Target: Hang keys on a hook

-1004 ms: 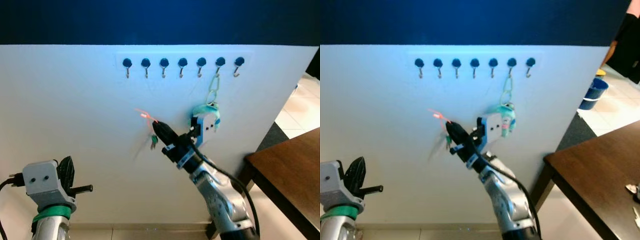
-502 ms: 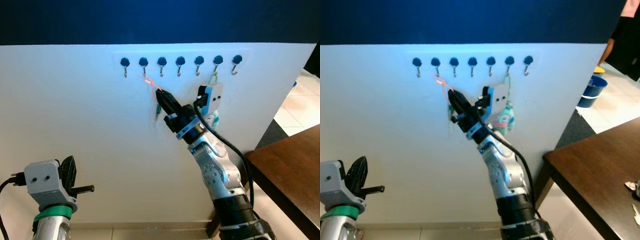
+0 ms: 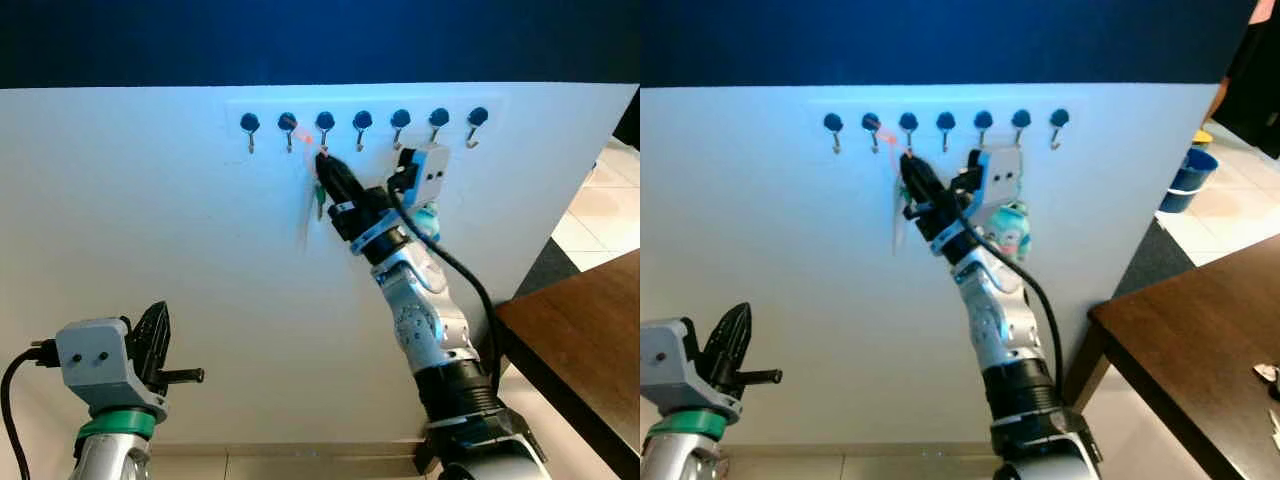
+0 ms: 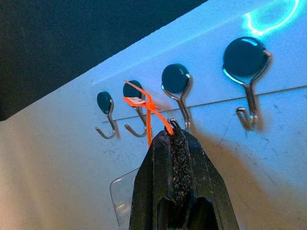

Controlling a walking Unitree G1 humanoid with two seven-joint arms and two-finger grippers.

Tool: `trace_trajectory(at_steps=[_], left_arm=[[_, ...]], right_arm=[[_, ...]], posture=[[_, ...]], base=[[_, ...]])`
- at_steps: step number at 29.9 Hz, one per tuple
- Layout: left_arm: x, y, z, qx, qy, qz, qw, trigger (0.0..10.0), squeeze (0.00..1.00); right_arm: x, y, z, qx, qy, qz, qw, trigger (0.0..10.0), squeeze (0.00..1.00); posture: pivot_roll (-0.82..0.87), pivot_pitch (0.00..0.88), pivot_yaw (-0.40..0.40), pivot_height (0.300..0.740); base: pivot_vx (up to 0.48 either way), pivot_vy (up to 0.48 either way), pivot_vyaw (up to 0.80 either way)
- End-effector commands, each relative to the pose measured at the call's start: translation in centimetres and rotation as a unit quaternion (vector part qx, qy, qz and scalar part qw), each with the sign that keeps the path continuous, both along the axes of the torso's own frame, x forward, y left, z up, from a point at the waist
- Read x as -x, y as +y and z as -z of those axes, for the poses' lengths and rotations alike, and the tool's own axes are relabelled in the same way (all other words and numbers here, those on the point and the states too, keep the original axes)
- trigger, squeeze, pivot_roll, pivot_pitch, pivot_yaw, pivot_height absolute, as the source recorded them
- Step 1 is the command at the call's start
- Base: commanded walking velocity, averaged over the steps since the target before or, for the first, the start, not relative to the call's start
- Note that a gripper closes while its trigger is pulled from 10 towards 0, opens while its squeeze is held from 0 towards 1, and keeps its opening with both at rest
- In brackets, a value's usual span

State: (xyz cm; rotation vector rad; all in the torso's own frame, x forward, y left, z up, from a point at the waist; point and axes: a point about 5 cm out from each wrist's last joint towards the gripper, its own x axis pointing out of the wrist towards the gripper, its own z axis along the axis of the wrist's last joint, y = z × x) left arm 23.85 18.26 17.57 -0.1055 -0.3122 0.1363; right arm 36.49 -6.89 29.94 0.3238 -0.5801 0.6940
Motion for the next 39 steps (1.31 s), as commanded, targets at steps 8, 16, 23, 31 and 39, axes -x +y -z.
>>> trace_trajectory(at_steps=[8, 16, 23, 31, 39], left_arm=[[0.5, -0.2, -0.1, 0.005, -0.008, 0.019, 1.000, 10.0, 0.00], [1.3, -3.1, -1.7, -0.010, -0.056, 0.148, 0.987, 10.0, 0.00], [1.8, -5.1, -2.4, -0.070, -0.071, 0.219, 0.971, 10.0, 0.00], [1.6, -4.7, -2.4, -0.094, -0.070, 0.206, 0.971, 10.0, 0.00], [1.7, -4.4, -2.2, -0.100, -0.063, 0.196, 0.973, 10.0, 0.00]], right_arm=[[-0.3, -1.1, -0.8, -0.036, -0.023, 0.019, 0.999, 10.0, 0.00], [-0.8, -2.2, -0.5, -0.048, -0.019, 0.049, 0.997, 10.0, 0.00], [-1.0, -2.6, -0.2, -0.055, -0.011, 0.062, 0.996, 10.0, 0.00], [-1.3, -3.7, 0.0, -0.079, -0.004, 0.089, 0.993, 10.0, 0.00], [-1.2, -3.8, 1.1, -0.079, 0.014, 0.101, 0.992, 10.0, 0.00]], posture=[[-0.07, 0.070, 0.126, 0.740], [-0.07, 0.068, 0.128, 0.740], [-0.07, 0.065, 0.131, 0.740], [-0.06, 0.073, 0.129, 0.740], [-0.06, 0.077, 0.126, 0.740]], base=[[0.000, 0.000, 0.00], [0.000, 0.000, 0.00], [0.000, 0.000, 0.00], [0.000, 0.000, 0.00], [0.000, 0.000, 0.00]])
